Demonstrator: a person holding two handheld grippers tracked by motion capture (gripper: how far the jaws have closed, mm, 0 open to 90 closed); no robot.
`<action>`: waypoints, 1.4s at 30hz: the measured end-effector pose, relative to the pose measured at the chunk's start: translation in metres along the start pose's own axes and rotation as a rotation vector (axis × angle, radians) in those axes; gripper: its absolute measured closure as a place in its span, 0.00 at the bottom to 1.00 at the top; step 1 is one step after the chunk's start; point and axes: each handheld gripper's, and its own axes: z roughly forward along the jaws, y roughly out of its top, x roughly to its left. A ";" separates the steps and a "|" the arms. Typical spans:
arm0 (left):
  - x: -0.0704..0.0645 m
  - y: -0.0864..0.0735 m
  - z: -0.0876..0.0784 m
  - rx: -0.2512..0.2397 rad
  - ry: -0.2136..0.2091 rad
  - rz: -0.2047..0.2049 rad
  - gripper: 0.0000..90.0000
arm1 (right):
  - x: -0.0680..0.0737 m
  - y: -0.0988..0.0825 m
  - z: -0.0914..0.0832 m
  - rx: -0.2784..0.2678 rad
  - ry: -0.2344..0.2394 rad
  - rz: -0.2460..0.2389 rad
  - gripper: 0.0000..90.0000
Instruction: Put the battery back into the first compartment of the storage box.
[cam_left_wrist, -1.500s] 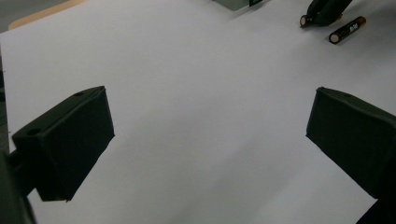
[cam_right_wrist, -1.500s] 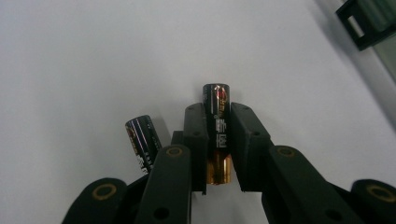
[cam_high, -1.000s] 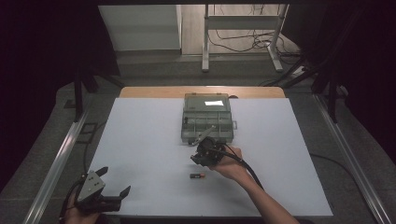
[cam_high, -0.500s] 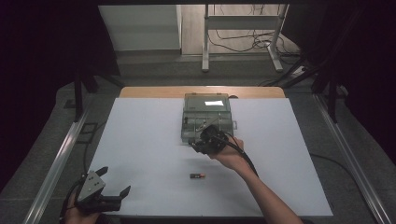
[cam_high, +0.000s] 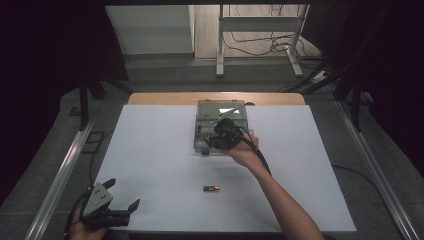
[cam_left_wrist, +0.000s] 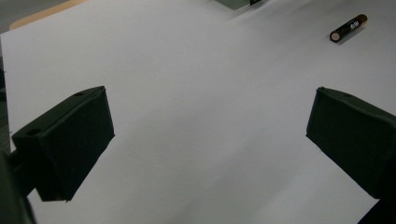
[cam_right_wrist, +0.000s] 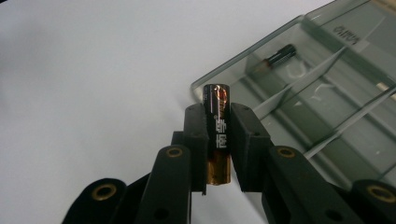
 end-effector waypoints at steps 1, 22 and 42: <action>0.000 0.000 0.000 0.001 0.000 0.001 0.02 | -0.002 0.002 0.001 -0.003 -0.004 0.003 0.85; 0.001 0.000 0.001 -0.004 -0.008 -0.004 0.02 | -0.036 0.036 0.034 0.003 -0.093 0.077 0.85; 0.001 0.000 0.001 -0.008 -0.014 -0.001 0.02 | -0.046 0.058 0.065 0.036 -0.155 0.115 0.63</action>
